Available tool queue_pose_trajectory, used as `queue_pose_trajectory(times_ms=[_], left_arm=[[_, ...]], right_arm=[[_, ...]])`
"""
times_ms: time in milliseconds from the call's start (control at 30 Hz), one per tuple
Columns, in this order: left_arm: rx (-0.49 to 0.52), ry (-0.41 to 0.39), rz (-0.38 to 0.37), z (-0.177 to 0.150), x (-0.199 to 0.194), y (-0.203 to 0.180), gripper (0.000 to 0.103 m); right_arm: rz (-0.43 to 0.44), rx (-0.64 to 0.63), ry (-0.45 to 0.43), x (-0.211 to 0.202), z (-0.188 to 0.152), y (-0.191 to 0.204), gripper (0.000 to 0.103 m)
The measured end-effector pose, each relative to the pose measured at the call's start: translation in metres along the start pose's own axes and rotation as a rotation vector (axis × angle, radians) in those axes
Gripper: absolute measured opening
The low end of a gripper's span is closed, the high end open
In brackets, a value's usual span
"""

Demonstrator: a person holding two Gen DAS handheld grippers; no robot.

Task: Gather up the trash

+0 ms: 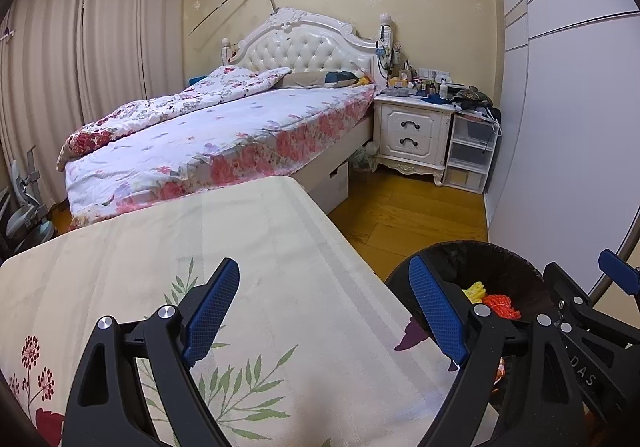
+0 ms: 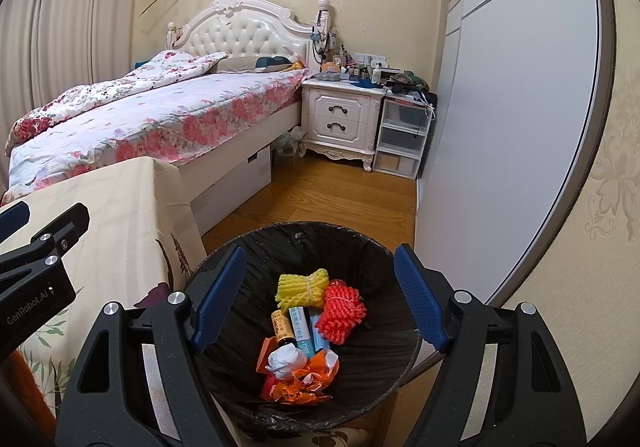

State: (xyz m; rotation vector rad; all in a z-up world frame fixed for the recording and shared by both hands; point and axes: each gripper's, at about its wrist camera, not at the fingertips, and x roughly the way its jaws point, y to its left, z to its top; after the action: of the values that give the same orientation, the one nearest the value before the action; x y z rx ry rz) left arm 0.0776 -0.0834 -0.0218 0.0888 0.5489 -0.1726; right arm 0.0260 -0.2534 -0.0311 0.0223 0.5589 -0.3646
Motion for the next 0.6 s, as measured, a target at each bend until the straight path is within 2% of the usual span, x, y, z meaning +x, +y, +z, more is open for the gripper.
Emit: queue_pose_trajectory(times_ms=[367,600], left_arm=[[-0.017,0.039,0.022,-0.006,-0.002,0.022,0.084],[-0.047,0.066,0.089,-0.013,-0.009,0.058,0.084]], right_arm=[[0.019,-0.028,-0.003,-0.003,0.0,0.014,0.075],[0.063,-0.072,0.0,-0.01,0.002,0.04,0.076]])
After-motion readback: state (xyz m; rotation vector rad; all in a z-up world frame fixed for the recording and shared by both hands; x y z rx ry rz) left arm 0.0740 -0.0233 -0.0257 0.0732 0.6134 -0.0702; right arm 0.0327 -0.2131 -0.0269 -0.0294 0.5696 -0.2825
